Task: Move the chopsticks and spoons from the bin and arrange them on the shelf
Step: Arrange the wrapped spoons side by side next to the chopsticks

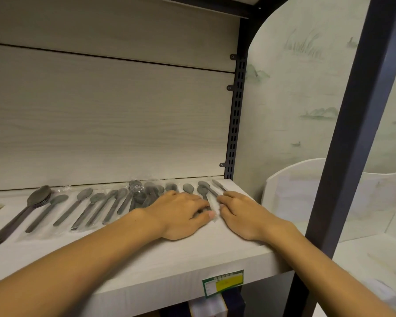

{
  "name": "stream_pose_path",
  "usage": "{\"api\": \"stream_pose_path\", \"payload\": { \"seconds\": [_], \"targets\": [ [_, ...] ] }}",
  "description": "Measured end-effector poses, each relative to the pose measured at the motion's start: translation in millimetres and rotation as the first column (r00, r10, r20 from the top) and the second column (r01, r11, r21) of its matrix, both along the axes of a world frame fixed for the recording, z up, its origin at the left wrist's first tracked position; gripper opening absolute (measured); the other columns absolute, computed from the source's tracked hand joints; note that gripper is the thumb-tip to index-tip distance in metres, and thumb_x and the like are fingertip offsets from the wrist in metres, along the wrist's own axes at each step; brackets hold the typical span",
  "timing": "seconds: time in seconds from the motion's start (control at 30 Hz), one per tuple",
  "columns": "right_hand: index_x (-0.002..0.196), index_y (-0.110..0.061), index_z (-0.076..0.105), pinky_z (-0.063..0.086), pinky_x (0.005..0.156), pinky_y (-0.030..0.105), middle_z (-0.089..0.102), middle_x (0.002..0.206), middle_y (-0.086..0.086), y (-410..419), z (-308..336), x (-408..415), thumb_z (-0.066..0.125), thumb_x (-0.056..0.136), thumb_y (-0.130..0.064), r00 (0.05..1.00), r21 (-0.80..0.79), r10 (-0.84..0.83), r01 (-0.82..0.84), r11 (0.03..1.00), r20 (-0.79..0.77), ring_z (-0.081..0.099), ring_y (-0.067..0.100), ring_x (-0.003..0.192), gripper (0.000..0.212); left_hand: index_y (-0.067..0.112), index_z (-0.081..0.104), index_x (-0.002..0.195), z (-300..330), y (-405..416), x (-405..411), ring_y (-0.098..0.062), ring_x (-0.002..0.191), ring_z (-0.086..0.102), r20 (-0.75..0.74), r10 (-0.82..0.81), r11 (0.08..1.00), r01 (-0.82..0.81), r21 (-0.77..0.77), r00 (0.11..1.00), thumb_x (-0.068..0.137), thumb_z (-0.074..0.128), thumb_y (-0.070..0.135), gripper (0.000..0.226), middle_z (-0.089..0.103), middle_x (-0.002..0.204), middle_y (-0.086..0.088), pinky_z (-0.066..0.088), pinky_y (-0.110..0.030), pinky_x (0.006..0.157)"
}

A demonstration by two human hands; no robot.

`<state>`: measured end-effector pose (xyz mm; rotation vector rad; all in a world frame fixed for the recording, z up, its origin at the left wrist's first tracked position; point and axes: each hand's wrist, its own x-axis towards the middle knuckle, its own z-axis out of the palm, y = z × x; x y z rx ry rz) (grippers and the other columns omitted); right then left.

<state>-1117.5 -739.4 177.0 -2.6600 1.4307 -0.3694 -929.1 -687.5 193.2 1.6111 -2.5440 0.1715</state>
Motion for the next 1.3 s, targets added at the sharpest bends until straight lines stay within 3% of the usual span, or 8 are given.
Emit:
{"api": "stream_pose_path", "payload": {
  "seconds": [0.1,0.27,0.33,0.5,0.67,0.83,1.17,1.3],
  "targets": [
    [0.114,-0.015,0.052,0.037,0.104,0.043,0.051,0.121,0.006,-8,-1,1,0.026,0.1,-0.037,0.996,0.04,-0.073,0.075,0.996,-0.043,0.046,0.024,0.119,0.037,0.031,0.046,0.085,1,-7,-2,-0.012,0.084,0.05,0.026,0.038,0.999,-0.039,0.031,0.999,0.096,0.018,0.061,0.042,0.048,0.08,0.015,0.037,-0.037,0.091],
    [0.132,-0.015,0.044,0.028,0.111,0.043,0.036,0.136,0.012,-8,7,7,0.027,0.1,-0.035,0.994,0.049,-0.102,0.104,0.993,-0.051,0.031,0.028,0.133,0.041,0.029,0.056,0.122,0,-18,-4,-0.017,0.114,0.052,0.041,0.071,0.996,-0.073,0.041,0.997,0.093,0.013,0.065,0.063,0.059,0.12,0.006,0.034,-0.044,0.102],
    [0.141,-0.018,0.036,0.033,0.108,0.044,0.039,0.137,0.011,-4,7,5,0.029,0.099,-0.034,0.994,0.046,-0.098,0.1,0.994,-0.043,0.036,0.029,0.13,0.046,0.029,0.059,0.113,1,-16,-2,-0.016,0.104,0.055,0.001,0.047,0.999,-0.047,0.027,0.999,0.094,0.018,0.063,0.057,0.06,0.108,0.007,0.039,-0.043,0.097],
    [0.124,-0.013,0.044,0.043,0.094,0.041,0.053,0.128,0.011,8,5,-2,0.029,0.1,-0.035,0.984,-0.027,-0.163,0.162,0.986,-0.067,0.051,0.031,0.117,0.035,0.019,0.057,0.083,6,-4,4,-0.015,0.078,0.053,-0.071,0.016,1.0,-0.017,-0.008,0.997,0.096,0.027,0.059,0.051,0.055,0.084,0.004,0.036,-0.032,0.072],
    [0.122,-0.013,0.046,0.042,0.092,0.04,0.056,0.129,0.012,11,7,-3,0.031,0.099,-0.033,0.986,-0.075,-0.154,0.149,0.986,-0.06,0.051,0.032,0.115,0.034,0.024,0.052,0.107,6,-4,1,-0.011,0.098,0.05,-0.155,-0.024,1.0,0.026,0.015,0.988,0.095,0.032,0.058,0.041,0.056,0.114,0.007,0.043,-0.035,0.091],
    [0.13,-0.017,0.052,0.04,0.102,0.042,0.054,0.132,0.008,9,3,-7,0.029,0.099,-0.036,0.988,-0.076,-0.121,0.114,0.991,-0.096,0.049,0.028,0.12,0.043,0.023,0.057,0.096,1,-11,-10,-0.015,0.088,0.057,-0.127,-0.03,0.992,0.045,0.115,0.992,0.096,0.025,0.058,0.048,0.06,0.095,0.006,0.049,-0.042,0.083],
    [0.116,-0.012,0.044,0.036,0.094,0.038,0.053,0.124,0.008,14,9,-5,0.032,0.1,-0.037,0.987,0.088,-0.161,0.161,0.983,-0.006,0.047,0.028,0.113,0.032,0.026,0.054,0.111,5,-22,-24,-0.019,0.101,0.056,-0.183,0.057,0.968,-0.01,0.25,0.981,0.099,0.022,0.054,0.045,0.058,0.111,0.003,0.044,-0.041,0.091],
    [0.124,-0.011,0.041,0.036,0.101,0.038,0.047,0.134,0.009,11,7,-1,0.034,0.1,-0.034,0.988,0.073,-0.148,0.145,0.987,0.031,0.044,0.027,0.12,0.035,0.027,0.054,0.119,9,-18,-26,-0.02,0.111,0.053,-0.175,0.064,0.969,-0.019,0.247,0.983,0.101,0.02,0.05,0.045,0.055,0.122,0.004,0.04,-0.039,0.097]
  ]
}}
